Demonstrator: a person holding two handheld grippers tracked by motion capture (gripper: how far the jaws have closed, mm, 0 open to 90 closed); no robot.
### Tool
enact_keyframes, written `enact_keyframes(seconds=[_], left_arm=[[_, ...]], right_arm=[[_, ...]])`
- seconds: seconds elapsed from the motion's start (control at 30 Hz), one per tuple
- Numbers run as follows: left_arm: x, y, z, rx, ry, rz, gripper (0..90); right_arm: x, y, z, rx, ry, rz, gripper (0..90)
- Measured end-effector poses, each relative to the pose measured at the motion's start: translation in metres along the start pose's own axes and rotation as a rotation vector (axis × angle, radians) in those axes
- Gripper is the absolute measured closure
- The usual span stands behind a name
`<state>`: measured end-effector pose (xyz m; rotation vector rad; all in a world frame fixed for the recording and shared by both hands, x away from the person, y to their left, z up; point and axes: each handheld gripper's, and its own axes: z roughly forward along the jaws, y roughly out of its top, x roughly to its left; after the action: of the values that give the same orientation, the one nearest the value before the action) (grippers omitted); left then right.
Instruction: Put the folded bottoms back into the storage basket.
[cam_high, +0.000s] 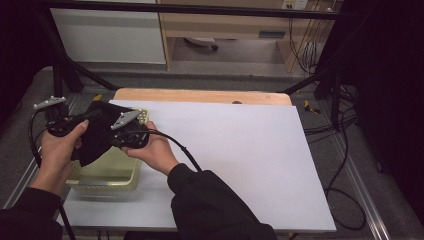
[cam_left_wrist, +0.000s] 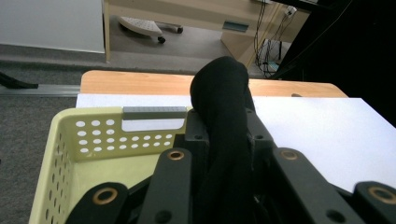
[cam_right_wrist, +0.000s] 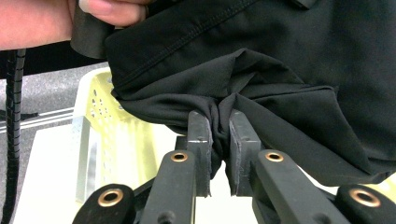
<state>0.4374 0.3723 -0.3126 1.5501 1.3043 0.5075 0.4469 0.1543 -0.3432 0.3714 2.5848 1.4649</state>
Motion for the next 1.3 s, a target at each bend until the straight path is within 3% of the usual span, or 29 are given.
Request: enact_keyframes(seconds=[0.63,1.3], left_arm=[[0.005,-0.007,0.002,0.002,0.005,-0.018,76.4],[0.015,-0.023,0.010,0.048,0.010,-0.032,76.4]], right_arm=[[-0.002,-0.011,0.002,0.012,-0.008,0.005,81.9],[0.000,-0.029,0.005,0.029,-0.014,0.014,81.9]])
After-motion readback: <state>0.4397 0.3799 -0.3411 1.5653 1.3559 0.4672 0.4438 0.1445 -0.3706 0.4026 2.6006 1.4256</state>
